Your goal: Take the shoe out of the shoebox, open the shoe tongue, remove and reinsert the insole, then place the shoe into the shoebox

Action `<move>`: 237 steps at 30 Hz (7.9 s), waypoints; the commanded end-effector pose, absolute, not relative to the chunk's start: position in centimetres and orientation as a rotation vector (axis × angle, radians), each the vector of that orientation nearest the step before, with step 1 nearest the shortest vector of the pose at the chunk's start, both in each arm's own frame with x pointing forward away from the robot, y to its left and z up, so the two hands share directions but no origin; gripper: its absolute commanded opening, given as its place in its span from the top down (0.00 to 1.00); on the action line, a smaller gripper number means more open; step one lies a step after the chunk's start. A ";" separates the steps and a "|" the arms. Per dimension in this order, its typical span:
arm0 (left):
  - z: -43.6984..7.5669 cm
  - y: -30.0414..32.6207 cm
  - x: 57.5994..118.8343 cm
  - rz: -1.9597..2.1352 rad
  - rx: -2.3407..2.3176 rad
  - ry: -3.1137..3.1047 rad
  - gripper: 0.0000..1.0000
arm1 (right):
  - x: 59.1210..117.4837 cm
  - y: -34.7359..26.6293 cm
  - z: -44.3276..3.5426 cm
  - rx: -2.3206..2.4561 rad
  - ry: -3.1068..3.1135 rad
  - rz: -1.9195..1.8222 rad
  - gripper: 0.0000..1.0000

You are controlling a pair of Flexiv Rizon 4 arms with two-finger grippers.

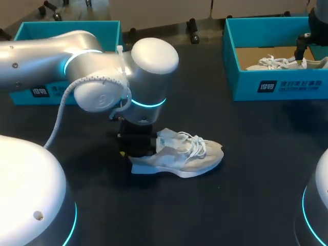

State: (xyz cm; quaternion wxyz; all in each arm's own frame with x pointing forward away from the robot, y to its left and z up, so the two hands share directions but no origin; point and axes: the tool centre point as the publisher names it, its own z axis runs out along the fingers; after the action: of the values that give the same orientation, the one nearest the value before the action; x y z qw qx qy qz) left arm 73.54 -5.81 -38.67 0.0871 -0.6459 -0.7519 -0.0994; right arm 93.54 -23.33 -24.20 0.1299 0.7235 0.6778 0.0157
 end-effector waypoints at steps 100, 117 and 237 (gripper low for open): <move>-31.3 2.4 77.1 0.968 -0.598 -2.664 0.00 | 93.5 -23.3 -24.2 2.102 1.968 0.048 0.00; -33.2 4.6 76.5 1.374 -0.359 -2.544 0.00 | 93.5 -23.3 -24.2 2.102 1.968 0.048 0.00; -41.3 -6.8 72.5 1.710 0.133 -2.647 0.00 | 93.5 -23.3 -24.2 2.102 1.968 0.048 0.00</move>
State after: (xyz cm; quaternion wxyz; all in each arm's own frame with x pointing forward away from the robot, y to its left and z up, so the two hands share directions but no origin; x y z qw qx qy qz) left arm 72.28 -6.27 -40.80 -0.0051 0.0412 -0.8393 0.5421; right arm 93.54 -23.34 -24.20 0.1299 0.7235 0.6778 0.0157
